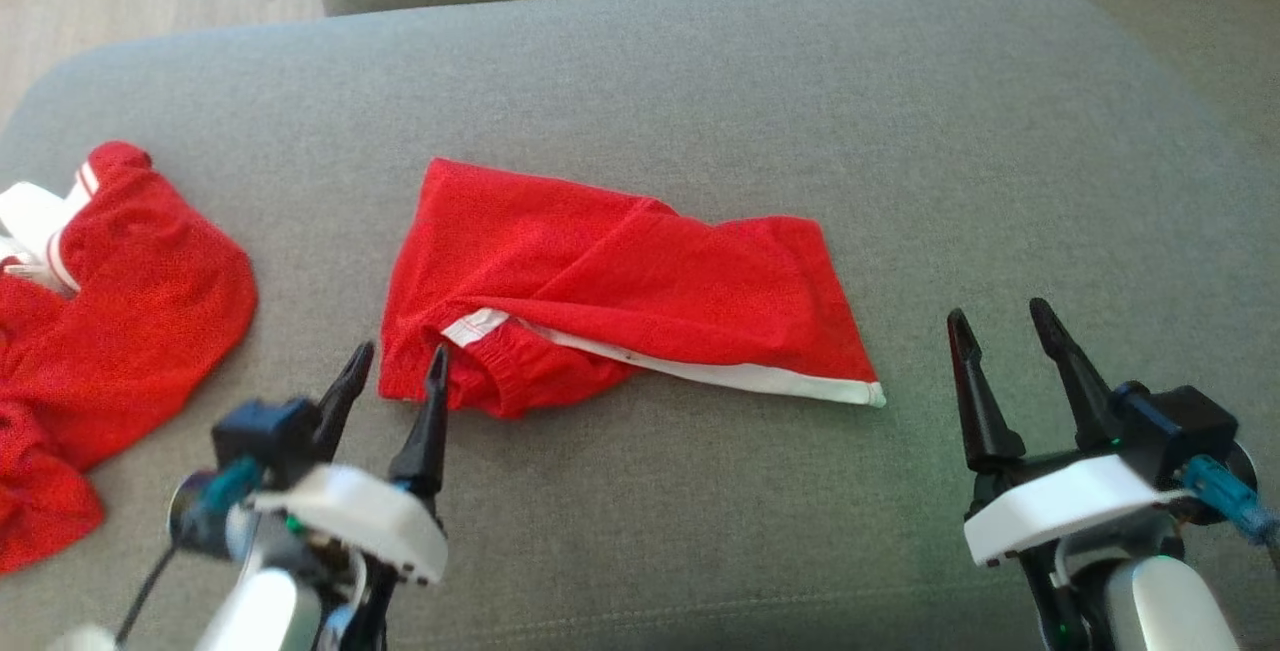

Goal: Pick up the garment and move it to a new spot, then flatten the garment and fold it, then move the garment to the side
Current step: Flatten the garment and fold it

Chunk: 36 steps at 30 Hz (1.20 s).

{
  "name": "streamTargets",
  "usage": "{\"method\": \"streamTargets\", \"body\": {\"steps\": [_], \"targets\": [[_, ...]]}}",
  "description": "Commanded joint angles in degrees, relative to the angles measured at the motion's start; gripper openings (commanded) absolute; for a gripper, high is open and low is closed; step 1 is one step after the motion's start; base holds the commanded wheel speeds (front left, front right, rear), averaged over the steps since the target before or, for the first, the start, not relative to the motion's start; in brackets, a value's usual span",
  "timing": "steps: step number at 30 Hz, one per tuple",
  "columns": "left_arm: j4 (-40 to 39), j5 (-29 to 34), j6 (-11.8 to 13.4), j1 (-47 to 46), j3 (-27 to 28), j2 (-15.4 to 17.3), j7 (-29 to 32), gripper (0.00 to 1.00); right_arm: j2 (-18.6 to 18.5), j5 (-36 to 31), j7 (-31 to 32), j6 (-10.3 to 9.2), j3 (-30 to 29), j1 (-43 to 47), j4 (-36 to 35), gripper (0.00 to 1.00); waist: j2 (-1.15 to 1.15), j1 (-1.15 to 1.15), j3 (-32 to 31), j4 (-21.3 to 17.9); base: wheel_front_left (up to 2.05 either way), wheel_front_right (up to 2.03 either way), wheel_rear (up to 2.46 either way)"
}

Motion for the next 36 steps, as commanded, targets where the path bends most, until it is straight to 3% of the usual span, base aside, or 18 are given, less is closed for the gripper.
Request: {"method": "streamTargets", "body": {"steps": [1,9,22,23,24,25,36], "targets": [[-1.3,-0.6,-0.6,-4.1,1.7,0.8,1.0,1.0,-0.3,0.4,-0.5,-0.04,1.6,-2.5,-2.1,1.0,0.0,0.0,0.6,-0.4,0.0,0.0,0.0],[3.7,-5.2,-3.1,-8.4,1.1,0.0,7.8,1.0,-0.3,1.3,-1.4,-0.04,1.6,-3.2,-1.3,1.0,0.0,0.0,3.1,-2.2,0.0,0.0,0.0],[8.3,-7.7,-5.0,-12.8,2.2,-0.1,7.2,1.0,-0.3,2.3,-2.8,-0.04,1.9,-4.9,0.0,1.0,0.0,0.0,6.0,-3.9,0.0,0.0,0.0],[8.2,-7.7,-4.9,-12.9,2.3,0.0,7.0,0.91,-0.3,2.3,-2.7,-0.04,2.0,-4.8,0.1,1.0,0.0,0.0,6.0,-4.0,0.0,0.0,0.0],[8.0,-7.7,-4.9,-12.9,2.4,0.2,6.9,0.42,-0.3,2.2,-2.6,-0.04,2.2,-4.7,0.2,1.0,0.0,0.0,6.1,-4.1,0.0,0.0,0.0],[7.9,-7.5,-4.8,-12.8,2.4,0.4,6.8,0.0,-0.3,2.1,-2.5,-0.04,2.4,-4.5,0.3,1.0,0.0,0.0,6.1,-4.2,0.0,0.0,0.0],[5.4,-6.7,-4.6,-13.7,1.4,0.8,6.6,0.0,-0.3,-0.5,4.2,-0.04,9.8,-2.2,4.6,1.0,0.0,0.0,8.1,-2.5,0.0,0.0,0.0]]}}
